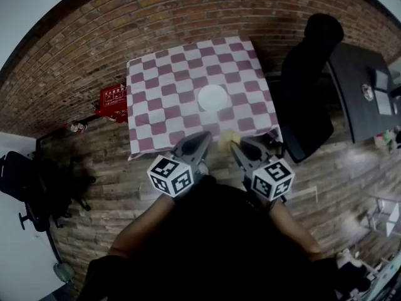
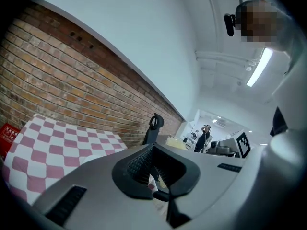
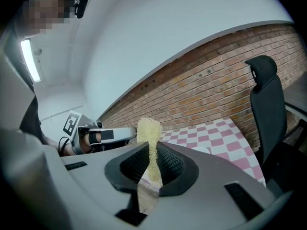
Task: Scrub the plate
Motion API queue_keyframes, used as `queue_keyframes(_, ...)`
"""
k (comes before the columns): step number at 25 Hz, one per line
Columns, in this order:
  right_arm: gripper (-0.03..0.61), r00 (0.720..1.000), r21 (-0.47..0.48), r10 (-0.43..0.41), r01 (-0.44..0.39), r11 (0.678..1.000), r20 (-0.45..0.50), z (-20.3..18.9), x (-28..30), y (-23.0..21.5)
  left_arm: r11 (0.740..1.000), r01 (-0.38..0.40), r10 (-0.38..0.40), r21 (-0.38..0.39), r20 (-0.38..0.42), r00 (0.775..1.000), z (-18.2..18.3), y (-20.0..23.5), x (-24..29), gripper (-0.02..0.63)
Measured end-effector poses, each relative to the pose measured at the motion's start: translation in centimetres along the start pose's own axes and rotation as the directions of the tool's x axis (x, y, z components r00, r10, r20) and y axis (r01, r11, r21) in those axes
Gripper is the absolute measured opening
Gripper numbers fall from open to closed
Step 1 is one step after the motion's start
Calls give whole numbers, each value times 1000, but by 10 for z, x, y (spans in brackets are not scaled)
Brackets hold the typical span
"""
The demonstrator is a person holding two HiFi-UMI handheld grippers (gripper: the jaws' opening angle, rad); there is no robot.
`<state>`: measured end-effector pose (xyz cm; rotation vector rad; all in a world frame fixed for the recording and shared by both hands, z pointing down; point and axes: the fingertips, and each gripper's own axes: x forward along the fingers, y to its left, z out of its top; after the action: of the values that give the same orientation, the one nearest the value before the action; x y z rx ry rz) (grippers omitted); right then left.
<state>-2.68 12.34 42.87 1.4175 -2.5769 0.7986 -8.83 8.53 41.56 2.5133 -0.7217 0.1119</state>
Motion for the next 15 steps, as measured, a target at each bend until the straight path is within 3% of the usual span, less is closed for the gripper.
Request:
queue_keyframes(7, 46, 999, 4, -43, 43, 999, 11, 27, 63, 8, 999, 51, -51, -2, -15, 999, 32, 59, -6, 8)
queue_keyframes(15, 46, 998, 12, -56, 56, 998, -27, 32, 102, 13, 997, 72, -72, -3, -4, 997, 47, 97, -11, 8)
